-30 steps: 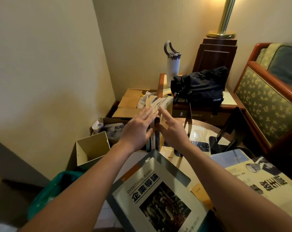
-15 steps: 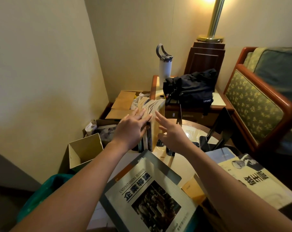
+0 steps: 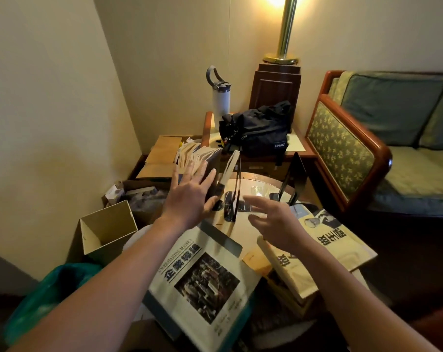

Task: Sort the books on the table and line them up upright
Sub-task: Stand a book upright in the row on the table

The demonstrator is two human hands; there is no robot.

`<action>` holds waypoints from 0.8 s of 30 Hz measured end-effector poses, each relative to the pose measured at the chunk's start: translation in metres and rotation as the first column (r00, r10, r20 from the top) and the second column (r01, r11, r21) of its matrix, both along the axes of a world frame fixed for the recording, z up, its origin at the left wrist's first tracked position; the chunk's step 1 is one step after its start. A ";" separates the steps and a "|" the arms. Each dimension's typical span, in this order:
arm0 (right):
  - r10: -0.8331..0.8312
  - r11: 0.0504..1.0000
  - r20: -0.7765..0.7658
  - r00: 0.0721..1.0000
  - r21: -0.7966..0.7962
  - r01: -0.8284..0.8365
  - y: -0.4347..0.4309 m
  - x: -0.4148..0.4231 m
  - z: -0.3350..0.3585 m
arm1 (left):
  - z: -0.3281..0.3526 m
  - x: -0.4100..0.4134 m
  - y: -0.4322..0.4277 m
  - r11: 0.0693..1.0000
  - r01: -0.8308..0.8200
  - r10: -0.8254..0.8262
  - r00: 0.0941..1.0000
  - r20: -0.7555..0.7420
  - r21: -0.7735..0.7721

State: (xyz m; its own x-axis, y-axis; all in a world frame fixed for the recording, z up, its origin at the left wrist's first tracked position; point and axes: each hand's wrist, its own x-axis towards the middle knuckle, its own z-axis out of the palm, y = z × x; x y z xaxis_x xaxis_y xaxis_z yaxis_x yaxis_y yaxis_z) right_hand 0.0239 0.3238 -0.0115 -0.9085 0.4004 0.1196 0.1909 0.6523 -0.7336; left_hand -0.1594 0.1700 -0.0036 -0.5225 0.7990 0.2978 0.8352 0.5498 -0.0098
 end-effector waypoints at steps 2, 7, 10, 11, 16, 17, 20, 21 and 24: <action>-0.033 0.999 0.034 0.999 -0.008 0.034 0.006 0.018 -0.002 | -0.003 0.021 -0.002 0.999 0.029 -0.030 1.000 0.006 0.045; -0.142 0.989 0.104 0.984 0.063 0.137 0.019 0.065 -0.002 | -0.014 0.078 0.005 0.991 0.102 -0.115 0.983 0.142 0.090; -0.199 0.978 0.142 0.970 0.094 0.186 0.026 0.089 -0.001 | -0.024 0.106 0.014 0.992 0.106 -0.120 0.953 0.280 0.064; -0.217 0.974 0.153 0.964 0.092 0.205 0.028 0.096 -0.001 | -0.026 0.115 0.018 0.992 0.111 -0.123 0.938 0.325 0.056; -0.284 0.957 0.188 0.940 0.114 0.266 0.044 0.125 -0.006 | -0.033 0.156 0.030 0.996 0.075 -0.083 0.825 0.559 0.038; -0.299 0.952 0.201 0.933 0.124 0.279 0.048 0.130 -0.008 | -0.036 0.162 0.031 0.998 0.062 -0.065 0.791 0.609 0.025; -0.335 0.937 0.276 0.901 0.194 0.289 0.061 0.142 -0.018 | -0.044 0.181 0.034 0.999 -0.027 -0.011 0.672 0.740 0.040; -0.333 0.937 0.311 0.890 0.212 0.277 0.065 0.146 -0.022 | -0.046 0.185 0.034 0.995 -0.076 -0.004 0.632 0.775 0.068; -0.343 0.932 0.371 0.863 0.247 0.264 0.070 0.153 -0.027 | -0.050 0.192 0.038 0.963 -0.231 -0.011 0.480 0.877 0.138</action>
